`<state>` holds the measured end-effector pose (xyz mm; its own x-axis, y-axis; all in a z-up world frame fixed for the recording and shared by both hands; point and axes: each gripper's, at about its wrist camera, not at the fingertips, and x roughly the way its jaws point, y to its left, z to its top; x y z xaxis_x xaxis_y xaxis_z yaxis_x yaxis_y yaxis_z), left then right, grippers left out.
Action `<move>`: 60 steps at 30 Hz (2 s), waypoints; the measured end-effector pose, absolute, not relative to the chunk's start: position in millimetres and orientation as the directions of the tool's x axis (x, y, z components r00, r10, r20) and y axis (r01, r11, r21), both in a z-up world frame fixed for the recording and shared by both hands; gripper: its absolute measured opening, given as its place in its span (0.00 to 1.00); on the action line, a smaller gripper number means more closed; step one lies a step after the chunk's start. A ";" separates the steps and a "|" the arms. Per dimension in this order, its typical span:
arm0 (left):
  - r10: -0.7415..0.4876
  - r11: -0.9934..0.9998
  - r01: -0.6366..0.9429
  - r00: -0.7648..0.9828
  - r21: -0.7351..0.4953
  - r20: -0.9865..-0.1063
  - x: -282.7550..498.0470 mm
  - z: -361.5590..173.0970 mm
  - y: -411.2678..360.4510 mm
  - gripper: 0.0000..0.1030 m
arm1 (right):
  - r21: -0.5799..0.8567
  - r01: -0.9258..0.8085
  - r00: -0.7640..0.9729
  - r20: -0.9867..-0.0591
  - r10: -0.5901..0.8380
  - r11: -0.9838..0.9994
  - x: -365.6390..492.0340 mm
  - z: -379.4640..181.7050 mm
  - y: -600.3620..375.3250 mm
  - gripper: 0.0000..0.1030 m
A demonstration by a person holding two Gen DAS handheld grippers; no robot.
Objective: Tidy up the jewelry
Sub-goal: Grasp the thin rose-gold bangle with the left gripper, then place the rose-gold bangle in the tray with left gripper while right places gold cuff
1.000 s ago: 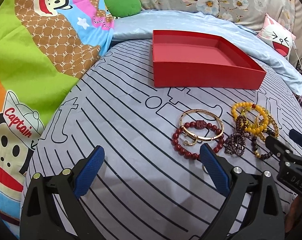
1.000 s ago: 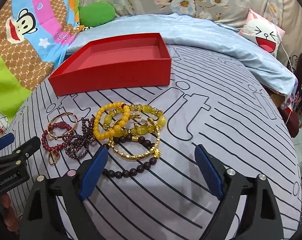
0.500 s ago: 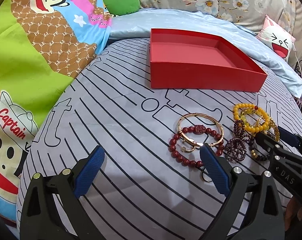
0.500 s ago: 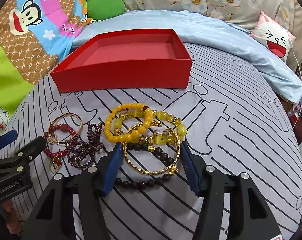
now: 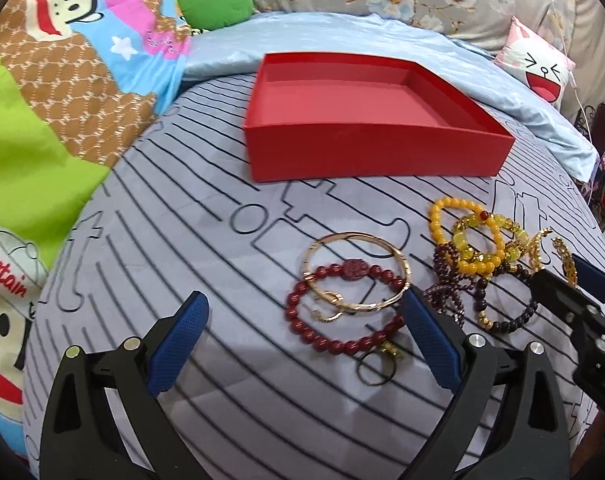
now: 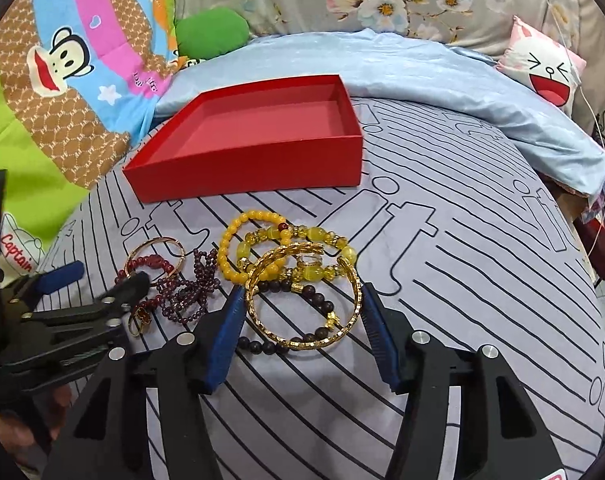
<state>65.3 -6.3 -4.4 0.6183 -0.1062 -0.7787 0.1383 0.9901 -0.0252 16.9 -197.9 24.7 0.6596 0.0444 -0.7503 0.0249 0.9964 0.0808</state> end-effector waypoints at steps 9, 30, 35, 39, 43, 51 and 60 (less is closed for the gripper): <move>-0.112 0.987 0.156 0.593 -0.022 -0.797 88.0 -13.2 -22.0 0.90 | 0.099 0.031 0.661 -0.749 0.054 0.995 23.0 24.5 -204.5 0.54; -0.174 0.977 0.208 0.604 -0.057 -0.778 80.2 -3.6 -27.5 0.58 | 0.115 0.024 0.662 -0.746 0.071 0.993 23.6 25.7 -204.6 0.54; -0.188 0.976 0.203 0.622 -0.076 -0.760 73.6 12.4 -20.7 0.58 | 0.121 0.011 0.676 -0.732 0.082 0.993 20.6 35.7 -200.8 0.54; -0.201 0.975 0.206 0.636 -0.087 -0.745 72.1 29.4 -15.1 0.58 | 0.125 -0.010 0.690 -0.718 0.097 0.992 24.0 47.4 -198.4 0.54; -0.209 0.973 0.216 0.648 -0.086 -0.732 79.5 45.9 -11.1 0.58 | 0.161 -0.042 0.695 -0.704 0.145 0.986 40.1 60.3 -198.2 0.54; -0.214 0.970 0.236 0.696 -0.063 -0.685 136.5 83.1 -12.5 0.58 | 0.170 -0.081 0.703 -0.689 0.177 0.982 117.6 85.7 -201.7 0.54; -0.232 0.965 0.251 0.675 -0.077 -0.701 241.8 82.6 -25.3 0.58 | 0.165 -0.125 0.666 -0.717 0.206 0.978 233.2 92.7 -199.5 0.54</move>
